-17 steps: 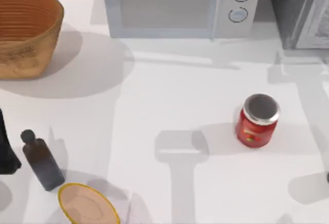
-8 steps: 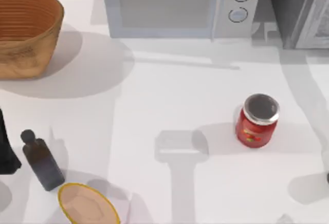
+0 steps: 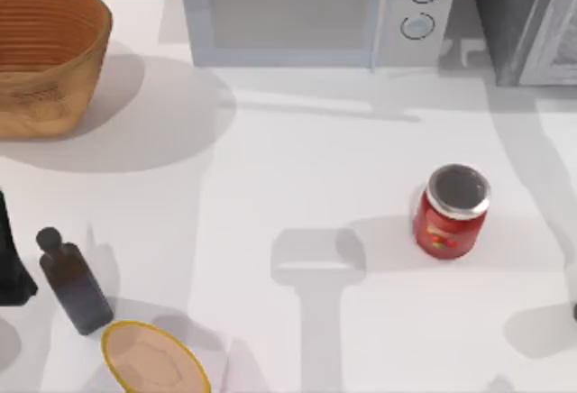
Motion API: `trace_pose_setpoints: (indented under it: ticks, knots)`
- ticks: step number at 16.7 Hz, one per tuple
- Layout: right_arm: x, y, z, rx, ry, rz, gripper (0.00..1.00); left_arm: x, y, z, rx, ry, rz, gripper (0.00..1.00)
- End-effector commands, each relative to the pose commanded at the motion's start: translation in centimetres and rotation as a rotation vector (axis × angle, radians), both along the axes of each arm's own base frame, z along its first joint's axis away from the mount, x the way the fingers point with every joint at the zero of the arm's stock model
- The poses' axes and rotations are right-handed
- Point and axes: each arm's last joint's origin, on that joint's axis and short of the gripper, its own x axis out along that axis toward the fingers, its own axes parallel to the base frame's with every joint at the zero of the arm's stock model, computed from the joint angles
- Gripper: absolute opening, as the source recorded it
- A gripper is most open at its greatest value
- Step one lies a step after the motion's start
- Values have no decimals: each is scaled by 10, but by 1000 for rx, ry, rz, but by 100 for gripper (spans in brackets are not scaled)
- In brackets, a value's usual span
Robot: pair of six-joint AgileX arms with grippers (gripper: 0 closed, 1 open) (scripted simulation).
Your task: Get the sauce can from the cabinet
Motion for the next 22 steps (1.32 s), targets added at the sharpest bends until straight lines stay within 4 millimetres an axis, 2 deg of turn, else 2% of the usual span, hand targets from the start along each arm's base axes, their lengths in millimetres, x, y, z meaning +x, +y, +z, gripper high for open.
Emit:
trace_pose_setpoints:
  ticks: [5,7,12,19,22]
  knots:
    - [33,22,-2,2,8,-6,100,0,0,0,0,0,0,100]
    - [39,27,-2,4,6,-8,100,0,0,0,0,0,0,100]
    - [44,27,-2,4,8,-9,100,0,0,0,0,0,0,100]
    - [94,27,-2,4,6,-8,100,0,0,0,0,0,0,100]
    - [100,27,-2,4,6,-8,100,0,0,0,0,0,0,100]
